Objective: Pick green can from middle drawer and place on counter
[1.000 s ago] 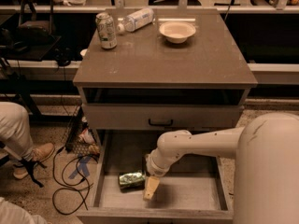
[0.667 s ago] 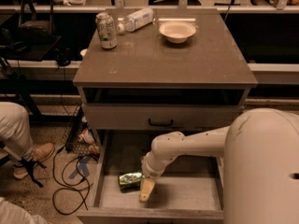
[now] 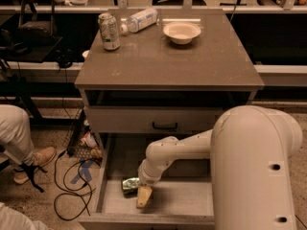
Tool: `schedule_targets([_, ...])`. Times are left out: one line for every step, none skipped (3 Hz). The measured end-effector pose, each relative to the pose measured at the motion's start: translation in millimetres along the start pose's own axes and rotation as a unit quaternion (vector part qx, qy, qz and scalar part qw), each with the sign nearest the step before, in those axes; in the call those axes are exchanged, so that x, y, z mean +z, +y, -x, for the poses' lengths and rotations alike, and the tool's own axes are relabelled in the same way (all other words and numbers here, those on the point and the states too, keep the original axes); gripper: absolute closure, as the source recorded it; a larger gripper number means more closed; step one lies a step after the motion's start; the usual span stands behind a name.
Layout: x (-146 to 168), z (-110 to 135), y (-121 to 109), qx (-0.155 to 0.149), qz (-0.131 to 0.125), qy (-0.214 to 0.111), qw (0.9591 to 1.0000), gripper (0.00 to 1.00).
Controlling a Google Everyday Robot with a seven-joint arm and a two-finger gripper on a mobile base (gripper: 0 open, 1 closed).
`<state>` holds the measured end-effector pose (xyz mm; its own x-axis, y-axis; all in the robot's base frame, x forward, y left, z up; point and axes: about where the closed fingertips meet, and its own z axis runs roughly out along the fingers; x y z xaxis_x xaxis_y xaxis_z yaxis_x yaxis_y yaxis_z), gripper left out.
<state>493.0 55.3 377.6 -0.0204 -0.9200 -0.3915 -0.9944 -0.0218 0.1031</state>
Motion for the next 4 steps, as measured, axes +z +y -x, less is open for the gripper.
schedule_targets([6,4,1,-0.002,0.006,0.004,1.0000,0.39])
schedule_targets([1,4,1,0.001,0.004,-0.004,1.0000,0.61])
schedule_targets([-32,-12,-1,0.020,-0.028,-0.016,0.9993,0.85])
schedule_targets([-88,-24,-8,0.036,-0.056,-0.045,0.9968,1.00])
